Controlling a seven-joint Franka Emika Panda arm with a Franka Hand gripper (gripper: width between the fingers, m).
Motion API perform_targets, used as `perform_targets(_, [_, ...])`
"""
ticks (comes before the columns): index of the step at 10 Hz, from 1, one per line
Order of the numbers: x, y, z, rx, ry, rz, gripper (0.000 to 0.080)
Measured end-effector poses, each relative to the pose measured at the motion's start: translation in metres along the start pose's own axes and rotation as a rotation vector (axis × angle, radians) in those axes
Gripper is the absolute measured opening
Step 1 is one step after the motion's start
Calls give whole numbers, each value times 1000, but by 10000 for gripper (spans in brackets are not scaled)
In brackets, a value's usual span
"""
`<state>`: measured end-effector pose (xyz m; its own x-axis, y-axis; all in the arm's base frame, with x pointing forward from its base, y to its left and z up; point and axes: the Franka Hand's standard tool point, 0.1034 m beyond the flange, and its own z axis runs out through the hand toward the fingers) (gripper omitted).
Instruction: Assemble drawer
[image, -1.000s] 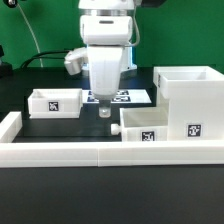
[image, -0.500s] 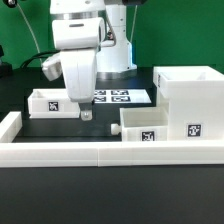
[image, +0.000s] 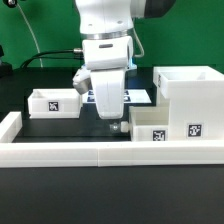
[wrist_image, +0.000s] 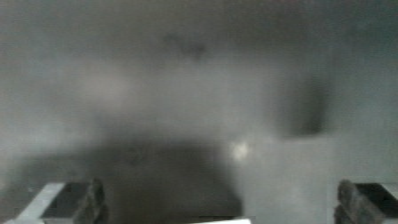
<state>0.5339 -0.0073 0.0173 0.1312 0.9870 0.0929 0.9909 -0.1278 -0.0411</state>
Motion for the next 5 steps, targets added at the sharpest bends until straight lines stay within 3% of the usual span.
perform_targets(2, [19,-1,0,1,5,21,649])
perform_targets(5, [34,-2,2,5,10,45,649])
